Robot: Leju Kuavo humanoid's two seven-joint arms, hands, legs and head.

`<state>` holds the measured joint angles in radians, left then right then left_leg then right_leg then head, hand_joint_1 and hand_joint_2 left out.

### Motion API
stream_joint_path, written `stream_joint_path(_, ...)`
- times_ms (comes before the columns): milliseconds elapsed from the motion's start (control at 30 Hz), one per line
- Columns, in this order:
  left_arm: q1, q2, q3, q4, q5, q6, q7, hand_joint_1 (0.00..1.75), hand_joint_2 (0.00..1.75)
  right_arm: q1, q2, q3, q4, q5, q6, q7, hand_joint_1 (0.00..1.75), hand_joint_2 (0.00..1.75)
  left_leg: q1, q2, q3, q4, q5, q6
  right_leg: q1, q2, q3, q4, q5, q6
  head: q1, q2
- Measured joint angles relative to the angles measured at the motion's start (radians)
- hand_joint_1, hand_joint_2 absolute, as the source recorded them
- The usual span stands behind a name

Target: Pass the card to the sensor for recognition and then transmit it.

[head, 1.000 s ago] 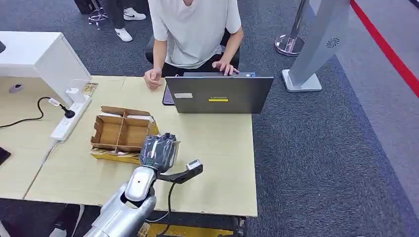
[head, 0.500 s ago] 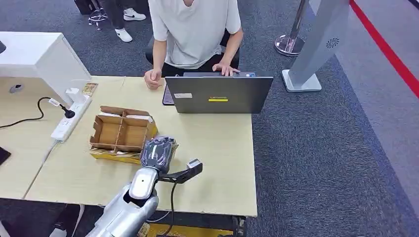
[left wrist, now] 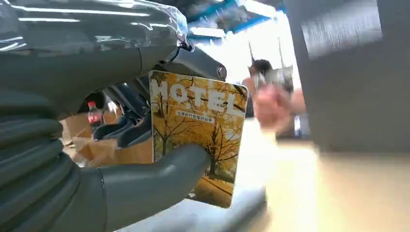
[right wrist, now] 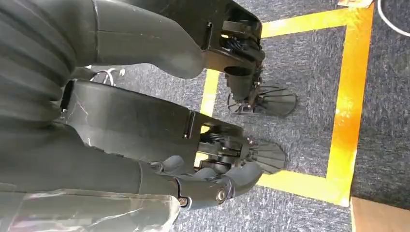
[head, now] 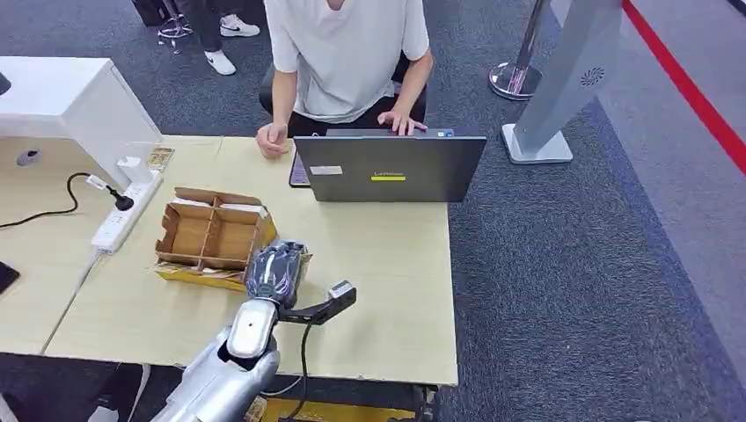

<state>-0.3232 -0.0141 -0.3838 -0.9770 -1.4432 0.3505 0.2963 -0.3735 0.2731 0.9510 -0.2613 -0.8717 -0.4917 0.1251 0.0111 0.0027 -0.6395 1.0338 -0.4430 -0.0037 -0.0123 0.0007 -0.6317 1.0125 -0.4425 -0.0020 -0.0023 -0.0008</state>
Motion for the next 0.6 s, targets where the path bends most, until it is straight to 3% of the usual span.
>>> stream_joint_path(100,-0.034,-0.003,0.0,0.0,-0.038,0.172,-0.039,1.75,1.75,0.0,0.0,0.0,0.0,0.003,0.013,0.013,0.0,1.75,0.0,-0.002,0.0,0.0,0.0,0.0,0.0,-0.002,0.0,0.0,0.0,0.0,0.0,0.0)
stream_joint_path(200,-0.089,-0.008,0.0,0.0,-0.061,0.223,-0.052,1.75,1.75,0.0,0.0,0.0,0.0,0.011,0.018,0.02,0.0,1.75,0.0,-0.002,0.0,0.0,0.0,0.0,0.0,-0.002,0.001,0.0,0.0,0.0,0.0,0.0)
stream_joint_path(400,-0.249,-0.009,0.007,0.003,-0.066,0.221,-0.061,1.75,1.75,-0.001,0.0,0.0,-0.002,0.016,0.031,0.045,0.0,1.75,0.0,-0.002,0.0,0.0,0.001,0.001,0.0,-0.002,0.001,0.0,0.0,0.0,0.0,0.0)
stream_joint_path(600,-0.377,-0.003,0.04,0.036,-0.067,0.176,-0.046,1.75,1.75,-0.003,0.0,0.0,-0.006,0.013,0.04,0.055,0.0,1.75,0.0,-0.002,0.0,0.0,0.001,0.0,0.0,-0.002,0.001,0.0,0.0,0.0,0.0,0.0)
